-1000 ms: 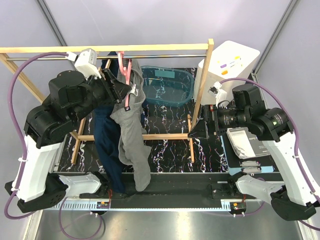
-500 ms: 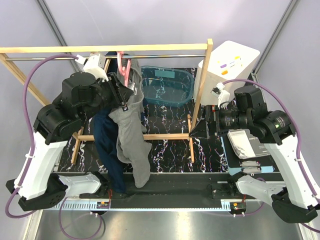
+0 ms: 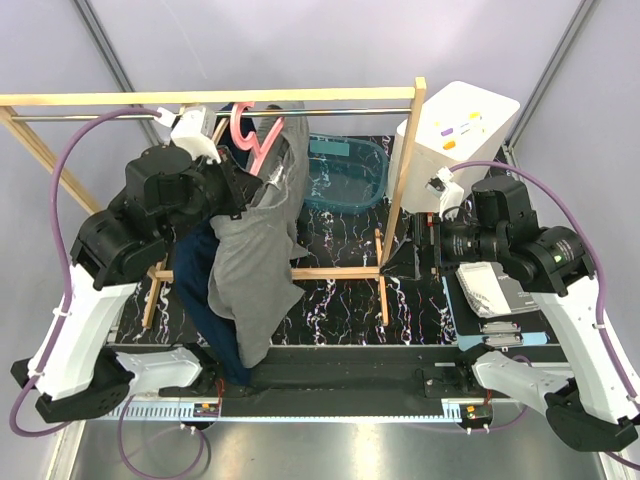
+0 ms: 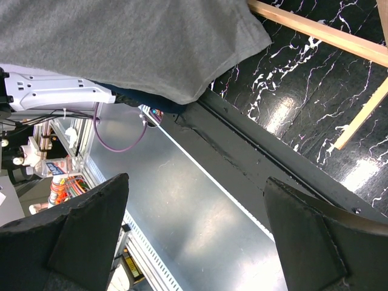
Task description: Remove the shorts from the hanger
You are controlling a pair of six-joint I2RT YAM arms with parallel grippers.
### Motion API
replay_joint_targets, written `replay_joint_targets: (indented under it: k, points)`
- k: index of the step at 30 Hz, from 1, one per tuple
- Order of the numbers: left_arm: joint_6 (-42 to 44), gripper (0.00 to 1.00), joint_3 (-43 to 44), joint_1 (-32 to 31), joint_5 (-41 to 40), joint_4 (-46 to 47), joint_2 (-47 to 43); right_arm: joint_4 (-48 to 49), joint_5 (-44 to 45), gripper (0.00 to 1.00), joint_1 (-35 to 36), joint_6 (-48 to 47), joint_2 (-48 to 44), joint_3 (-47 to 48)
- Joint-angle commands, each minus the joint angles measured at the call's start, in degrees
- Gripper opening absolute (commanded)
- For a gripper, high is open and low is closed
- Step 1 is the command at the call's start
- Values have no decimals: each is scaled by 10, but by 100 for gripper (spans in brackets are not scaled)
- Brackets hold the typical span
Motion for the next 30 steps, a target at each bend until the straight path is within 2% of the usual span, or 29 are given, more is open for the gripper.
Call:
replay_joint_targets:
  k: [1,4,11,17,26,30]
  points:
    - [65,0,-75,0,-7,135,-48,12,16,100,3,-7,-6,-1]
    - [116,0,-127,-1,-21,219,-100,9,18,100,3,-12,-2,2]
    - [237,0,-244,-1,-40,406,-150,9,17,100,3,-21,9,5]
    - [295,0,-278,-2,-5,499,-150,4,22,100,3,-29,23,16]
    - [358,0,-338,-1,0,602,-187,11,28,100,3,-36,34,14]
    - [385,0,-347,-2,9,613,-195,14,28,100,3,-34,32,10]
